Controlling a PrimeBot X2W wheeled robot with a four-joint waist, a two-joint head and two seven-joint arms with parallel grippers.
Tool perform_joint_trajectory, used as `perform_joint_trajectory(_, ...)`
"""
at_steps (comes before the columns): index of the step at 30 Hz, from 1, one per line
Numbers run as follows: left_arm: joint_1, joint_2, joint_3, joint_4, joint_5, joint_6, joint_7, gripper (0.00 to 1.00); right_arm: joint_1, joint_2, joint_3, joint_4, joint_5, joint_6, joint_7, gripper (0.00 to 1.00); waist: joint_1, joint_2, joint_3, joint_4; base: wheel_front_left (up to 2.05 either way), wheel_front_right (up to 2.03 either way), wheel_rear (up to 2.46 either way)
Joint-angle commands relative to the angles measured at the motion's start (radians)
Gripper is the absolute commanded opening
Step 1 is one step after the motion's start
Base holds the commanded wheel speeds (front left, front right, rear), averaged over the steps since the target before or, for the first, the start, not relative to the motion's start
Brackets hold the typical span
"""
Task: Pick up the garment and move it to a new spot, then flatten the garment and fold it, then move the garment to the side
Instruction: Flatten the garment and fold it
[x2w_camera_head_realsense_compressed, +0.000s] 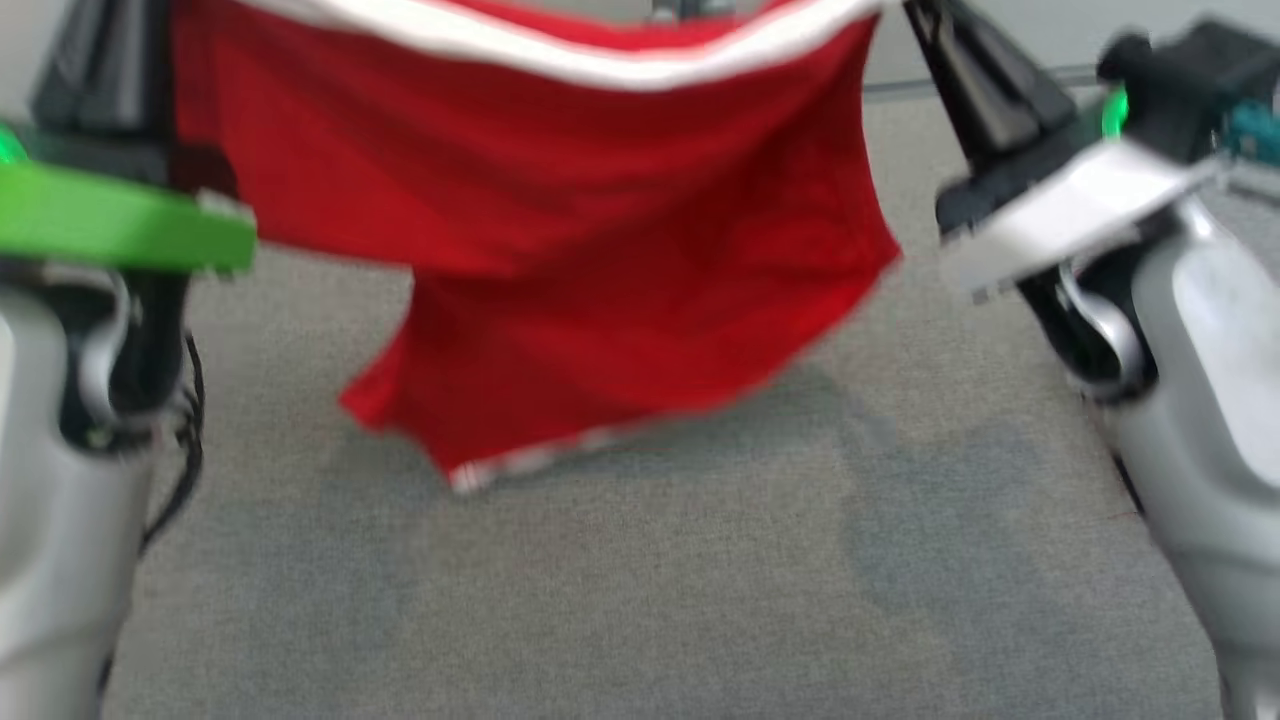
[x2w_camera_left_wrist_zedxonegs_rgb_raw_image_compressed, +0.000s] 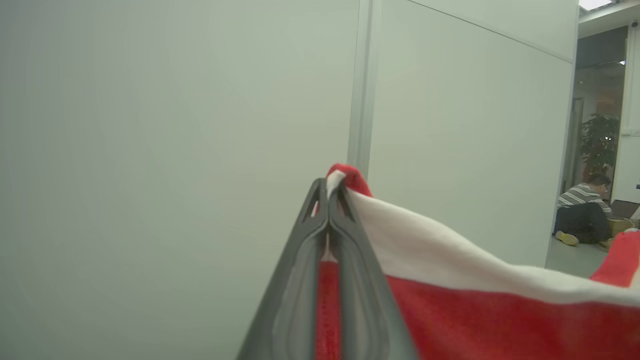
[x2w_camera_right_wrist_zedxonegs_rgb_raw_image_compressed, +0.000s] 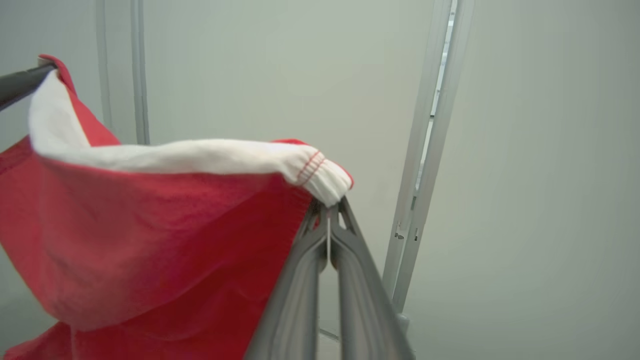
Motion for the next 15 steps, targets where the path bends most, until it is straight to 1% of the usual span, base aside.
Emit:
perform_joint_trajectory(1,-0.094,-0.008,0.005,0.068,0.002,-0.016,-0.007,0.0,-0.093,0.011,0.02,0.075,-0.019,0.0,-0.038,0.0,0.0,0.0057,0.068,0.025,0.0,0.0,0.0)
perform_joint_trajectory(2,-0.205,-0.022,0.003,0.165,0.015,-0.033,-0.025,0.0,-0.208,0.026,0.046,0.184,-0.049,0.0,-0.09,0.0,0.0,0.0057,0.09,0.04,0.0,0.0,0.0)
perform_joint_trajectory(3,-0.259,-0.03,0.003,0.214,0.023,-0.041,-0.039,0.0,-0.265,0.031,0.054,0.237,-0.071,0.0,-0.123,0.0,0.0,0.0057,0.102,0.047,0.0,0.0,0.0)
perform_joint_trajectory(4,-0.259,-0.03,0.003,0.214,0.023,-0.041,-0.039,0.0,-0.265,0.031,0.054,0.237,-0.071,0.0,-0.123,0.0,0.0,0.0057,0.102,0.047,0.0,0.0,0.0)
perform_joint_trajectory(5,-0.307,-0.038,0.002,0.258,0.031,-0.048,-0.056,0.0,-0.311,0.038,0.061,0.288,-0.089,0.0,-0.155,0.0,0.0,0.0057,0.111,0.054,0.0,0.0,0.0)
perform_joint_trajectory(6,-0.393,-0.056,-0.005,0.342,0.047,-0.066,-0.097,0.0,-0.398,0.042,0.073,0.396,-0.161,0.0,-0.232,0.0,0.0,0.0057,0.128,0.066,0.0,0.0,0.0)
perform_joint_trajectory(8,-0.456,-0.072,-0.02,0.405,0.067,-0.083,-0.137,0.0,-0.458,0.06,0.078,0.49,-0.215,0.0,-0.288,0.0,0.0,0.0057,0.144,0.077,0.0,0.0,0.0)
perform_joint_trajectory(11,-0.484,-0.107,-0.04,0.485,0.069,-0.105,-0.175,0.0,-0.499,0.086,0.068,0.616,-0.272,0.0,-0.325,0.0,0.0,0.0057,0.17,0.095,0.0,0.0,0.0)
perform_joint_trajectory(13,-0.455,-0.126,-0.06,0.528,0.063,-0.12,-0.188,0.0,-0.48,0.103,0.068,0.686,-0.284,0.0,-0.334,0.0,0.0,0.0057,0.187,0.107,0.0,0.0,0.0)
perform_joint_trajectory(15,-0.407,-0.143,-0.079,0.563,0.055,-0.131,-0.2,0.0,-0.441,0.113,0.093,0.751,-0.28,0.0,-0.337,0.0,0.0,0.0057,0.206,0.116,0.0,0.0,0.0)
